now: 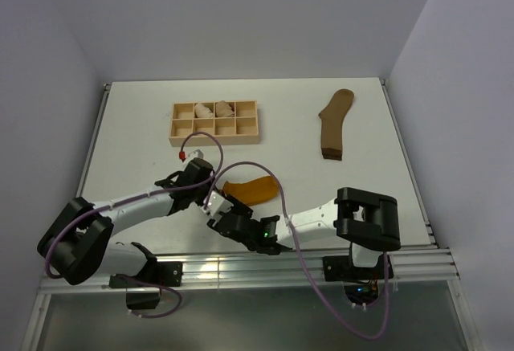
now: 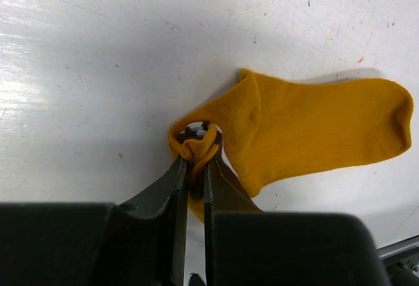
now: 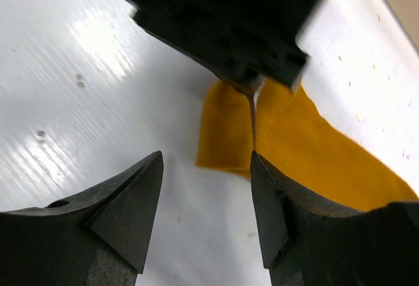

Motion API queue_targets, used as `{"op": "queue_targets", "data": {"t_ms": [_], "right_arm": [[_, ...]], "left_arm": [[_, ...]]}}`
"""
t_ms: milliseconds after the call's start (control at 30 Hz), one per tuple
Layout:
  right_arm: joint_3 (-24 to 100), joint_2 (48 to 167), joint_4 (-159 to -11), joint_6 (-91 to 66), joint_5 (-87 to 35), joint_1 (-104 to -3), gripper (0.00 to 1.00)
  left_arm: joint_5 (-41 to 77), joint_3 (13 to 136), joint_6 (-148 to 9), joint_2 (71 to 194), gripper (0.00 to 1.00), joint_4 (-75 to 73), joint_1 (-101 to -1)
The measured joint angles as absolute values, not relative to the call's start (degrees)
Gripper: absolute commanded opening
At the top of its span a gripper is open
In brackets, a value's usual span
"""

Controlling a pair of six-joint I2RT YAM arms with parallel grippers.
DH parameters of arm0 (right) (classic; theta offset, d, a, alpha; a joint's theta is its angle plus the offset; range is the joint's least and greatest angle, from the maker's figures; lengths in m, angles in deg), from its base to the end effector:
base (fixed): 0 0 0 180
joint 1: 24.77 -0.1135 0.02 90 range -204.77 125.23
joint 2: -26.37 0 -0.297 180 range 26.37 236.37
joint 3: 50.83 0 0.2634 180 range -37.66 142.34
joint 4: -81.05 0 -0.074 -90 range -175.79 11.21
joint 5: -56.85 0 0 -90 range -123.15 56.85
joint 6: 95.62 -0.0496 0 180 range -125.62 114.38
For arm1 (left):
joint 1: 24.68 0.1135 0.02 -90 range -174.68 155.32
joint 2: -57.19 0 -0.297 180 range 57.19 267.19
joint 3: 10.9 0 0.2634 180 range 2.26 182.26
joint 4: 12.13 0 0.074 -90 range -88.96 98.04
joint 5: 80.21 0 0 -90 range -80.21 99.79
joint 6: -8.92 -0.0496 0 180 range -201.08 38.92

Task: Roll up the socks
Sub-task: Roll the sock at the center of the board.

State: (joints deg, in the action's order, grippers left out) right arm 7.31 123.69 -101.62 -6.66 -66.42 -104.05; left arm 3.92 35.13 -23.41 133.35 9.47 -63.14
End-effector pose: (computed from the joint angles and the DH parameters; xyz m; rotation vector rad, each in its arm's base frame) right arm 0.0927 0.3436 0.1730 -1.0665 1.8064 0.2005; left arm 0.2014 -0.1535 0.1728 -0.4725 2.5191 -0.5736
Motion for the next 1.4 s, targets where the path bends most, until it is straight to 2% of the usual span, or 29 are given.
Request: {"op": "queue_targets", "data": {"t_ms": [300, 533, 700, 733, 800, 833, 900, 933, 1000, 1033, 1067, 1133, 1167, 1267, 1400], "right_arm": [[9.63, 129.66, -104.79, -3.34, -66.62, -104.4, 0.6], [11.35, 133.38, -106.48, -2.81, -68.68, -104.34, 0.53], [11.86, 134.75, -107.2, -2.75, -70.27, -104.14, 0.35], [12.08, 135.12, -107.24, -2.79, -70.71, -103.99, 0.27], [12.21, 135.32, -107.33, -3.07, -71.39, -103.68, 0.2], [12.21, 135.32, -107.48, -3.42, -71.36, -103.53, 0.12], [12.21, 135.28, -107.7, -4.41, -71.08, -103.22, 0.02], [12.18, 135.21, -107.68, -4.74, -70.91, -103.12, 0.0], [12.16, 134.93, -107.66, -5.89, -70.05, -102.63, 0.0], [12.12, 134.75, -107.63, -6.42, -69.4, -102.33, 0.0], [12.1, 134.58, -107.59, -6.92, -68.85, -102.07, 0.0], [12.01, 134.16, -107.44, -8.21, -67.47, -101.37, 0.0], [11.92, 133.94, -107.39, -8.98, -66.62, -100.95, 0.0], [11.73, 132.94, -106.52, -11.29, -64.13, -99.84, 0.0], [11.7, 131.6, -104.7, -14.13, -60.57, -98.18, 0.0]], "left_arm": [[3.96, 35.54, -23.48, 133.92, 0.0, 9.55, -63.14], [4.2, 35.58, -23.61, 133.99, 0.0, 9.53, -63.11], [4.42, 35.63, -23.65, 134.07, 0.0, 9.51, -63.0], [4.42, 35.63, -23.65, 134.07, 0.0, 9.49, -63.0], [4.42, 35.63, -23.65, 134.07, 0.0, 9.49, -62.94], [4.4, 35.63, -23.65, 134.07, 0.0, 9.47, -62.9], [4.33, 35.63, -23.65, 134.05, 0.02, 9.44, -62.83], [4.31, 35.63, -23.63, 134.05, 0.04, 9.42, -62.79], [4.09, 35.61, -23.54, 133.92, 0.17, 9.4, -62.74], [3.92, 35.61, -23.43, 133.77, 0.25, 9.4, -62.68], [3.85, 35.56, -23.43, 133.57, 0.39, 9.44, -62.61], [3.76, 34.95, -23.15, 132.61, 0.52, 9.38, -62.41], [3.9, 34.29, -22.74, 131.8, 0.62, 9.09, -62.33], [3.85, 32.28, -21.31, 129.13, 0.75, 9.12, -61.67], [3.31, 29.33, -18.89, 124.0, 0.8, 9.16, -59.42]]}}
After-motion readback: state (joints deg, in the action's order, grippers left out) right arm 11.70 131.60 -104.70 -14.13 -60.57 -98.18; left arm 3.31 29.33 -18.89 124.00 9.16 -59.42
